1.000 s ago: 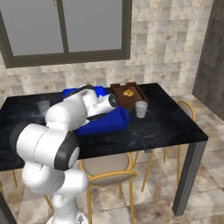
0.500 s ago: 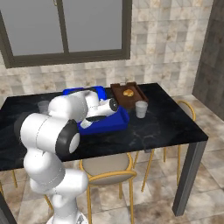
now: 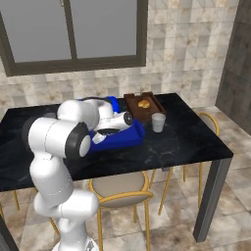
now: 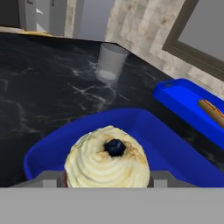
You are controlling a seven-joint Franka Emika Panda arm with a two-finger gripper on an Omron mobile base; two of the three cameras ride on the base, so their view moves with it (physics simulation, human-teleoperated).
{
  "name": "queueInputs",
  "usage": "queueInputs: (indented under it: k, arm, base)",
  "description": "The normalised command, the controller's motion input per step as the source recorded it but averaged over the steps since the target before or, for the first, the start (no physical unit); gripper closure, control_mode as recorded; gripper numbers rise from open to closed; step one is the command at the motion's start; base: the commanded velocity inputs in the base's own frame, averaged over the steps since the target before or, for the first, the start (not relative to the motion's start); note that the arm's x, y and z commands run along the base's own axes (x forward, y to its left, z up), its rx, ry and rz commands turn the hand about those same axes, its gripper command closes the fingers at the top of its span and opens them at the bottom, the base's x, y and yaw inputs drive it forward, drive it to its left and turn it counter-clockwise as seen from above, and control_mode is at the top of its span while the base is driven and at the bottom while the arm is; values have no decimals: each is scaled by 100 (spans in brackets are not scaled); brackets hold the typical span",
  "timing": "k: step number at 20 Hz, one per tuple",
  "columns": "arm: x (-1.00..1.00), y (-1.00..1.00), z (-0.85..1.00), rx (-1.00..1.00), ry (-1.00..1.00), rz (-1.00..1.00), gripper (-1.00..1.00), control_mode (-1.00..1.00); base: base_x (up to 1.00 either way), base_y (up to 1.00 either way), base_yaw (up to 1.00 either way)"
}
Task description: Take the cupcake and cake from the fridge and place them on the empty tray on the dining counter.
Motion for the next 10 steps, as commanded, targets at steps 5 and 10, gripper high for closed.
queueInputs:
  k: [5,10]
  arm:
    - [28,0,-15,0,0,0,100,-100]
    - [33,0,-16,0,0,0,100,-100]
  base:
    - [0,0,0]
    - [0,0,0]
